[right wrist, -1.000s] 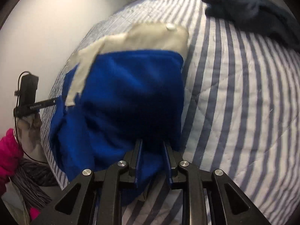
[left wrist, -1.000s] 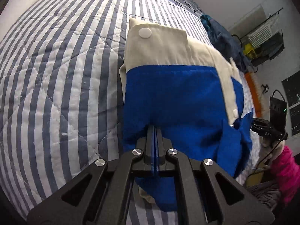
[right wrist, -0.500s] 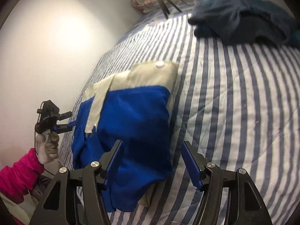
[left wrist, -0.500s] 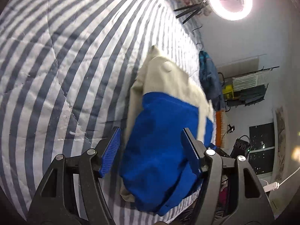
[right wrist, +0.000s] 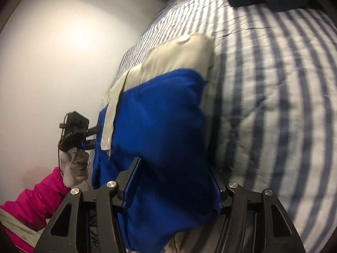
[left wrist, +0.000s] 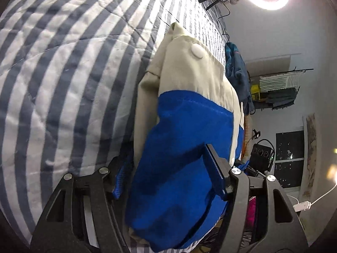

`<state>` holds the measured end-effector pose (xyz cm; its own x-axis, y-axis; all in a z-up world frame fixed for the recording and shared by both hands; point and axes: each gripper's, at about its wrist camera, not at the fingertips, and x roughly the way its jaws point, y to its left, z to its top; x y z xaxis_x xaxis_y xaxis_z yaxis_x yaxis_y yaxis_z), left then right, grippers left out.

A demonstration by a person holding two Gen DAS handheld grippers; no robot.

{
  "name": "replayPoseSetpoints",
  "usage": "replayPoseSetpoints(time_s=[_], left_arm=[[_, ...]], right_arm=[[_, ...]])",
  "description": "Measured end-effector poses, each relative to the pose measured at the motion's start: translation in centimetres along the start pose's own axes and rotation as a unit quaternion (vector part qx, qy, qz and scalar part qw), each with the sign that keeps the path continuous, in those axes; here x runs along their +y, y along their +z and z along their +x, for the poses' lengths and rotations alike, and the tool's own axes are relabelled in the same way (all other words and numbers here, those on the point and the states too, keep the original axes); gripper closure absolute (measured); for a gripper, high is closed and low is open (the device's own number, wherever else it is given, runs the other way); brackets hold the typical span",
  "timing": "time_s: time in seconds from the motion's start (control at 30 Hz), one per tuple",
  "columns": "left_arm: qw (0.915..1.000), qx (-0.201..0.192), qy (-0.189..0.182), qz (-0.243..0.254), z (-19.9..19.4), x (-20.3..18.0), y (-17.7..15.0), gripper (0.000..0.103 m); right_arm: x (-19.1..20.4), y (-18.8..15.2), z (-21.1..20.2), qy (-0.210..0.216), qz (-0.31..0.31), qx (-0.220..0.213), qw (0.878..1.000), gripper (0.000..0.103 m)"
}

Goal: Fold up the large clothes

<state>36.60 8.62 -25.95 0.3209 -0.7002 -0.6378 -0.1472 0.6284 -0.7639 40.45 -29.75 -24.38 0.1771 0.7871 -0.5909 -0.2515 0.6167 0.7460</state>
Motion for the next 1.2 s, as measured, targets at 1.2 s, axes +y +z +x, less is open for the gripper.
replayPoseSetpoints(time_s=[1.2], left_arm=[[0.9827, -0.024, 0.132, 0.128, 2.0, -6.1, -0.7, 0.055]], right_arm=[[7.0, 0.9, 1.1, -0.173, -0.107, 0.000, 0.979, 0.068]])
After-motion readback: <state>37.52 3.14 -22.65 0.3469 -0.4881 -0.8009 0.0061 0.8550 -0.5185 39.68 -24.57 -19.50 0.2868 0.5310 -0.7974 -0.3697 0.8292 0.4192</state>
